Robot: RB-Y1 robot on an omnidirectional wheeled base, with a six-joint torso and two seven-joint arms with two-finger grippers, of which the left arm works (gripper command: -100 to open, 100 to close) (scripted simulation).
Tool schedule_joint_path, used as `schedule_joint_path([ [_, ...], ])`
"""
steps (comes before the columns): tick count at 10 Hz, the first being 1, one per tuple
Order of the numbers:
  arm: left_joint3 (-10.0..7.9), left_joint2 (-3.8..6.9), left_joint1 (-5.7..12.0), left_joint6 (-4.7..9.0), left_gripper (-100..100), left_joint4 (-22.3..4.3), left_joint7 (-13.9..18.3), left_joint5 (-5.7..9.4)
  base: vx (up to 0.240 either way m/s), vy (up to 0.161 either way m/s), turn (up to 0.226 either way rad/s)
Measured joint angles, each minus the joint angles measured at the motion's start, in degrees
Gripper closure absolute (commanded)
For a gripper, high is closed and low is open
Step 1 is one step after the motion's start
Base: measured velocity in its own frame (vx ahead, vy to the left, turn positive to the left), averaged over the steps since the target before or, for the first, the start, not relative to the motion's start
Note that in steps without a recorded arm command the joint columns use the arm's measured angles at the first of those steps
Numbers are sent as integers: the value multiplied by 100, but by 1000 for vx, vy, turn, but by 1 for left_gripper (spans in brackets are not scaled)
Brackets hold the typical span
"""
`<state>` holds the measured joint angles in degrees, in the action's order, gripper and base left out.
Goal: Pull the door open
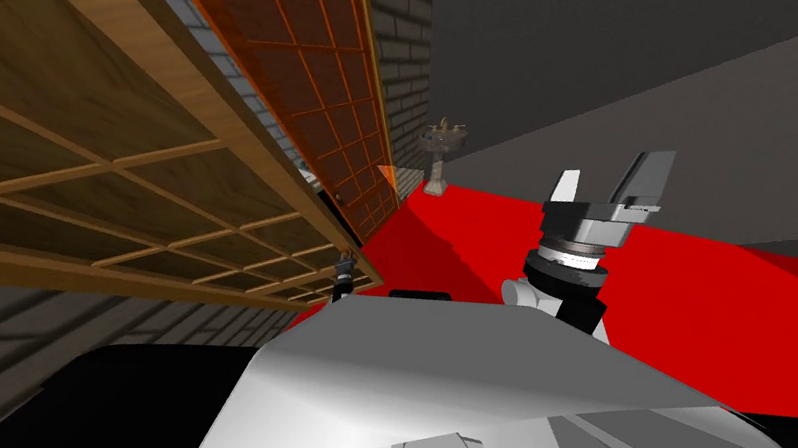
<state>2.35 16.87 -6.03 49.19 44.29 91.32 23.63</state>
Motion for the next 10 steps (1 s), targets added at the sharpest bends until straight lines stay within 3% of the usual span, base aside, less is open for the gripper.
schedule_joint_path([
  [2, 137, 50, -99, -8, 100, 120, 86, -85, -213, 16, -56],
  [5, 310, 104, -130, 57, 100, 80, 237, -183, -139, 26, -58],
  [10, 538, 360, -311, 286, 100, 155, 536, -327, -194, 10, -80],
])
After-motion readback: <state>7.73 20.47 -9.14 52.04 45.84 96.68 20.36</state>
